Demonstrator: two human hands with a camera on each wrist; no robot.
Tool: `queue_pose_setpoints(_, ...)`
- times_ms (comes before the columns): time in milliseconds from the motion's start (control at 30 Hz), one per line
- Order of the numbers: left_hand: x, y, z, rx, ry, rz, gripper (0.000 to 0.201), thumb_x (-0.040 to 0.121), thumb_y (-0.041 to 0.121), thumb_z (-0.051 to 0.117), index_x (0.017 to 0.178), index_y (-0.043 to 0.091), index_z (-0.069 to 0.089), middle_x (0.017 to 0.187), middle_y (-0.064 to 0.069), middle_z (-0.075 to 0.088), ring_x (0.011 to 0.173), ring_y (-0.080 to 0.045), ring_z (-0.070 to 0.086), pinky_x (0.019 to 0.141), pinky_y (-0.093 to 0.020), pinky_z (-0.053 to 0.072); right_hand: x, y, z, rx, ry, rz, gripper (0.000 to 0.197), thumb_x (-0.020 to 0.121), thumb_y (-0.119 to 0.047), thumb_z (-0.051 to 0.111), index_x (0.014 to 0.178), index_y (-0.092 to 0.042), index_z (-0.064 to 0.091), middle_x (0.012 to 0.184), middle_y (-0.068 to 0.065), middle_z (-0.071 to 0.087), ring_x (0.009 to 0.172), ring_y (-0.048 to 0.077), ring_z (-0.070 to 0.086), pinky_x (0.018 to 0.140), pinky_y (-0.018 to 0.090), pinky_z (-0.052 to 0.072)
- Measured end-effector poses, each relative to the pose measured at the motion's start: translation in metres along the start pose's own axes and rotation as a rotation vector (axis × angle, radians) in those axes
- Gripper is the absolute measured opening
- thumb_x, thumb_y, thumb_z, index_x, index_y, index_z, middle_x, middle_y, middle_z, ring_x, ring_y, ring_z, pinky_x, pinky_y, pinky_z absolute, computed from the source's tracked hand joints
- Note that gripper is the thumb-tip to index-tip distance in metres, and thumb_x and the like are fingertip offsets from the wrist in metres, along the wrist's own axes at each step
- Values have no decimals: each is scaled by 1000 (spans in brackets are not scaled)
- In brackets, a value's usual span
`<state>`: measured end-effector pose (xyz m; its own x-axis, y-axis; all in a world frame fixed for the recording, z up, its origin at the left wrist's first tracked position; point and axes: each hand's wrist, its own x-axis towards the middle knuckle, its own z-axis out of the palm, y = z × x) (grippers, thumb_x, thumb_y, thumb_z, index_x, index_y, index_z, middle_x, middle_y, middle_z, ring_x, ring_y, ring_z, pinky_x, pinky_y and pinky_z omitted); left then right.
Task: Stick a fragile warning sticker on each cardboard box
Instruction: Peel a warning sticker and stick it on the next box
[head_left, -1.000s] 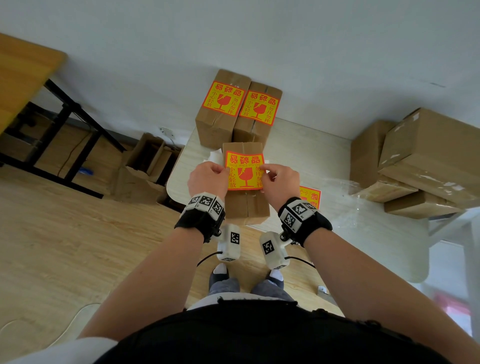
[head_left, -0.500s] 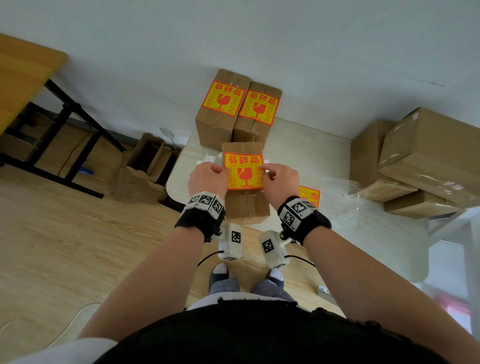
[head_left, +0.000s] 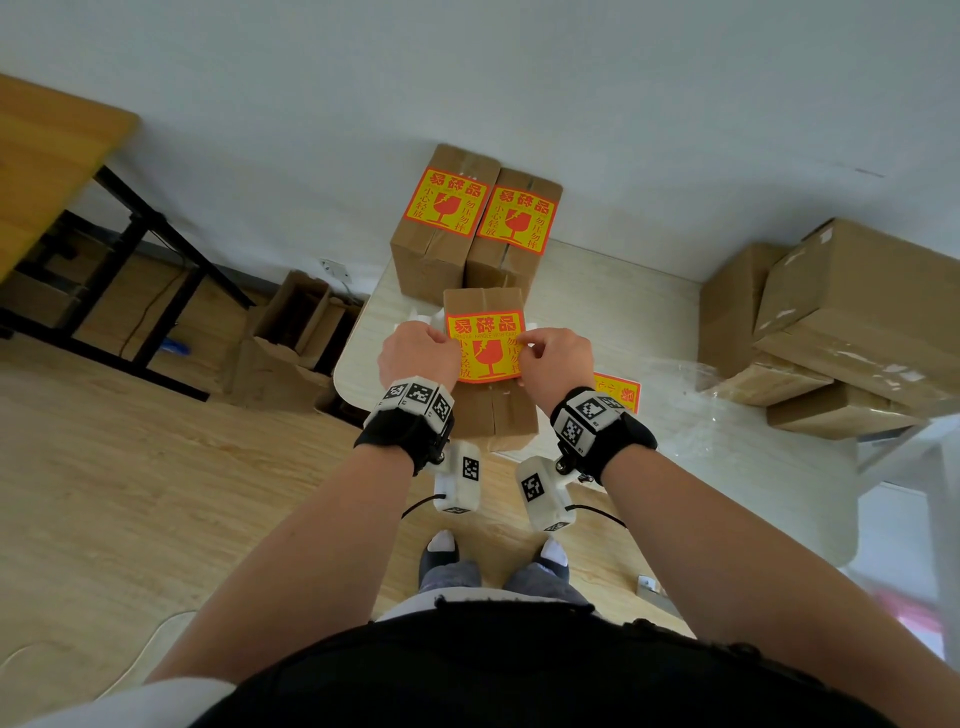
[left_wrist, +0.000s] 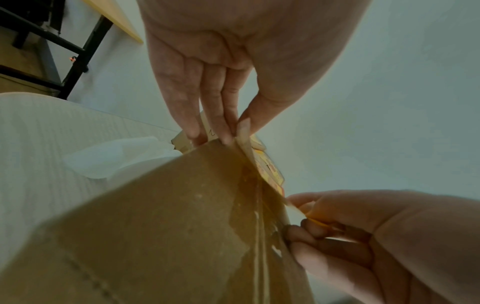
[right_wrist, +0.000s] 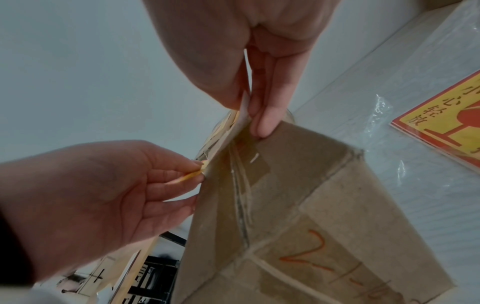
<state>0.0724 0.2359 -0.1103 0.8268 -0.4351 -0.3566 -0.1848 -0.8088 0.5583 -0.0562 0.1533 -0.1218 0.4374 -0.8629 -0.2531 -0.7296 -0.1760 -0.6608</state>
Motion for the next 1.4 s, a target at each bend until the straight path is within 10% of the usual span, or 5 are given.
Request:
queue_pose_setpoints(267, 0, 4, 0, 89, 11, 106, 5, 81, 26, 66, 78, 23, 65, 89, -2, 69, 90, -25, 65, 75, -30, 47, 3, -1, -3, -152, -33, -6, 30, 91, -17, 48, 113, -24, 67, 100, 8, 69, 87, 30, 65, 76, 35, 55)
queue_pose_setpoints(667, -13, -21, 21, 148, 30, 290, 47, 98, 43, 50, 131, 13, 38, 123, -9, 54, 100, -33, 63, 76, -39, 45, -3, 14, -2, -619, -144, -238, 52, 104, -37, 32, 152, -29, 14, 102, 11, 64, 88, 33, 64, 62, 35, 42)
queue_pose_setpoints(833, -14, -27, 33, 228, -64, 479, 54, 104, 44, 28, 154, 42, 6, 161, -2, 19, 128, -28, 51, 87, -44, 50, -4, 25, 7, -632, -80, -276, 56, 102, -50, 26, 154, -35, 9, 154, 16, 22, 124, 39, 43, 90, 48, 47)
queue_pose_setpoints(967, -18, -29, 43, 193, -157, 437, 58, 103, 50, 22, 155, 39, 0, 165, 5, -1, 131, -28, 49, 91, -44, 48, 1, 30, 16, -546, -195, -245, 62, 98, -61, 16, 153, -40, -4, 164, 6, -4, 137, 39, 32, 103, 55, 41)
queue_pose_setpoints(1400, -28, -9, 37, 64, -106, 424, 67, 103, 47, 30, 157, 20, 3, 160, -2, 25, 136, -28, 42, 105, -45, 39, -4, 33, -13, -97, -172, -265, 67, 103, -48, 30, 156, -24, -3, 155, 7, 34, 129, 32, 50, 102, 45, 43)
